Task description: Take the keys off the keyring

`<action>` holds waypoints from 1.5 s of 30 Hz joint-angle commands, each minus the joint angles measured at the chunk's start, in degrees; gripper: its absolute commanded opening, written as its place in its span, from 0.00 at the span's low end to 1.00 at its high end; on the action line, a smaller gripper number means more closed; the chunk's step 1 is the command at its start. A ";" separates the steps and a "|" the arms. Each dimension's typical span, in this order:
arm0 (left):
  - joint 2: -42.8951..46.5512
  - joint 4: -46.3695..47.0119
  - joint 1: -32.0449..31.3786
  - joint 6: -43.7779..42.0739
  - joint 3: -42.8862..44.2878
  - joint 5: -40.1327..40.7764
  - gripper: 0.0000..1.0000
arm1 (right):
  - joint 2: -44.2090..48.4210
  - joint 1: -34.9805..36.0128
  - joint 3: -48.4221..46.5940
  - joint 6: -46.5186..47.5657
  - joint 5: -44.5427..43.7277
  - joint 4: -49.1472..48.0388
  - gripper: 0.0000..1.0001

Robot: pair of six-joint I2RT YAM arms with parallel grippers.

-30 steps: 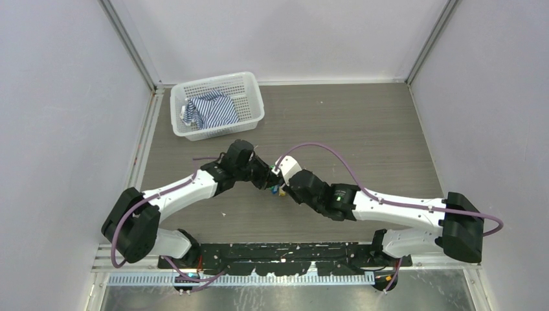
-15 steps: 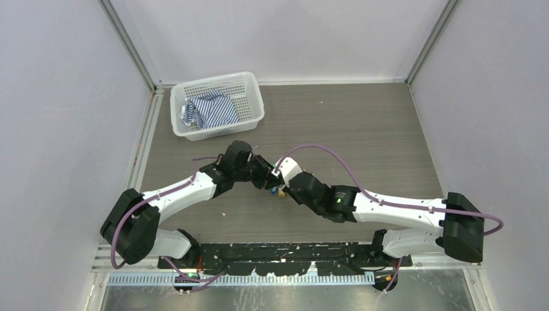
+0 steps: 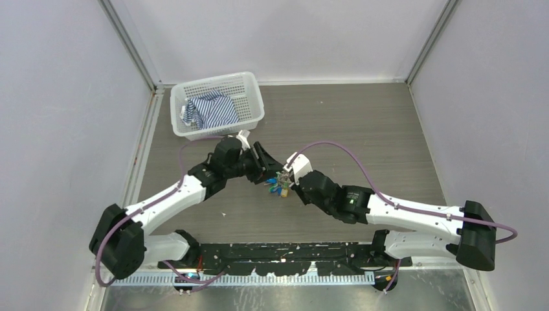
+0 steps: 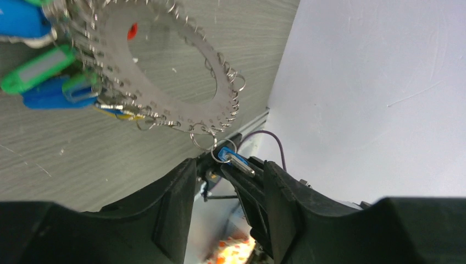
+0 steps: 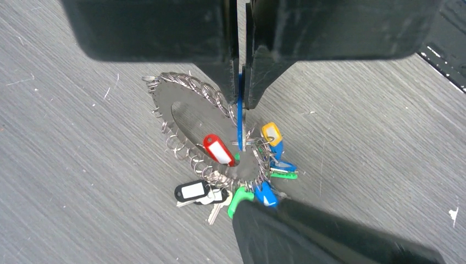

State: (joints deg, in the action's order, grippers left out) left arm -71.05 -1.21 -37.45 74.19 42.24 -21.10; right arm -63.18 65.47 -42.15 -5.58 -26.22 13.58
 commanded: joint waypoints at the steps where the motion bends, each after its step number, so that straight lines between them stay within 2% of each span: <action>1: 6.32 -2.17 0.31 -17.12 -0.10 8.70 0.51 | 1.96 -0.88 -3.11 -2.40 2.69 1.37 0.01; 4: 9.88 0.38 0.23 -25.10 -3.34 12.56 0.47 | 2.15 -2.14 -5.03 -3.03 5.19 3.63 0.01; 7: 12.02 8.40 0.13 -29.32 -9.39 13.15 0.42 | 2.70 -3.49 -7.05 -3.31 8.11 5.66 0.01; 10: 12.60 26.35 -0.59 -31.95 -17.75 11.56 0.43 | 2.54 -5.67 -9.17 -3.85 11.96 8.20 0.01; 12: 12.35 36.53 -3.95 -36.60 -22.12 12.91 0.45 | 2.50 -6.55 -9.94 -4.11 14.21 8.95 0.01; 15: 12.41 41.27 -10.35 -46.13 -24.38 20.28 0.46 | 1.83 -7.45 -11.21 -4.39 16.96 10.29 0.01; 17: 11.00 46.71 -13.28 -50.33 -26.40 23.81 0.46 | 1.31 -7.87 -12.04 -4.60 18.15 11.35 0.01; 21: 6.51 61.16 -15.78 -55.38 -30.34 24.68 0.44 | 0.67 -8.57 -13.15 -4.67 20.49 12.39 0.01; 25: 2.94 66.64 -17.83 -61.60 -30.82 24.64 0.39 | 0.27 -8.96 -14.02 -4.70 21.38 13.11 0.01; 28: -0.03 74.48 -18.72 -65.08 -32.04 24.11 0.38 | 0.29 -9.31 -14.65 -4.64 22.01 13.62 0.01; 35: -2.98 77.89 -20.58 -73.15 -31.78 18.01 0.38 | 0.78 -10.23 -15.23 -4.63 22.57 14.45 0.01; 41: -4.13 78.70 -21.13 -78.05 -31.69 17.30 0.37 | 1.17 -10.73 -15.59 -4.37 23.48 14.28 0.01; 45: -5.24 80.74 -21.15 -78.56 -31.74 17.70 0.30 | 1.72 -10.82 -15.38 -4.41 23.53 14.11 0.01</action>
State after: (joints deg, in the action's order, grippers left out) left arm -75.33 72.95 -58.43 -0.78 10.31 -3.27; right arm -63.40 54.89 -54.22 -9.67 -3.42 30.50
